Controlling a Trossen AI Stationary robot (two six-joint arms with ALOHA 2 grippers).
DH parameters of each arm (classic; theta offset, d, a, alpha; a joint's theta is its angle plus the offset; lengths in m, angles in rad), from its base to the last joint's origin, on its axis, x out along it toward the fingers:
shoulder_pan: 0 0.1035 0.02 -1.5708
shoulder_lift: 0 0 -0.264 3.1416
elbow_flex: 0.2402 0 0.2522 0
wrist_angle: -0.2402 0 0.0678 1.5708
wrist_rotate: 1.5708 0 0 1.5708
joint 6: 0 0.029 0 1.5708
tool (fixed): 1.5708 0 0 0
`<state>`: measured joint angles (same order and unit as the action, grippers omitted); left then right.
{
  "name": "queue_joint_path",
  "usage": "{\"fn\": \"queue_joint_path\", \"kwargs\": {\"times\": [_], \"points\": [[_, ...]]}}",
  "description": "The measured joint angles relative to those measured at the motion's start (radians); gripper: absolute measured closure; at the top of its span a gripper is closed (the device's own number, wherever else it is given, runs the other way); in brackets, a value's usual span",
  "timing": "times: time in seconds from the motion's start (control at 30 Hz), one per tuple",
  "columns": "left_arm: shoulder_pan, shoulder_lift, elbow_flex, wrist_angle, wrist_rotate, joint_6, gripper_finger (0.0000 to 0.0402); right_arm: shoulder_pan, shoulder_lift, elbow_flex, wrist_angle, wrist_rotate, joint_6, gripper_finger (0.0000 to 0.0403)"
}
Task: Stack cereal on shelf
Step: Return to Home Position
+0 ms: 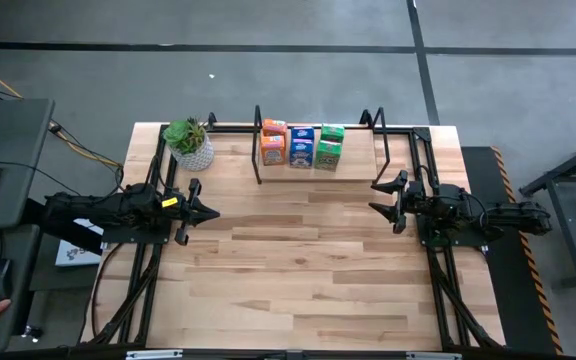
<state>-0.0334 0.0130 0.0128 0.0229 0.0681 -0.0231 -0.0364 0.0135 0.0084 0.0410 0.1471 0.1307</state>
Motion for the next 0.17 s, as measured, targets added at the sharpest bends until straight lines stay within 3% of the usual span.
{"fn": "queue_joint_path", "kwargs": {"times": [0.17], "points": [[0.000, 0.000, 0.000, 0.000, 0.000, 0.000, 0.0398, 0.000, 0.000, 0.000, 0.000, 0.000, 0.000, 0.0135]]}}
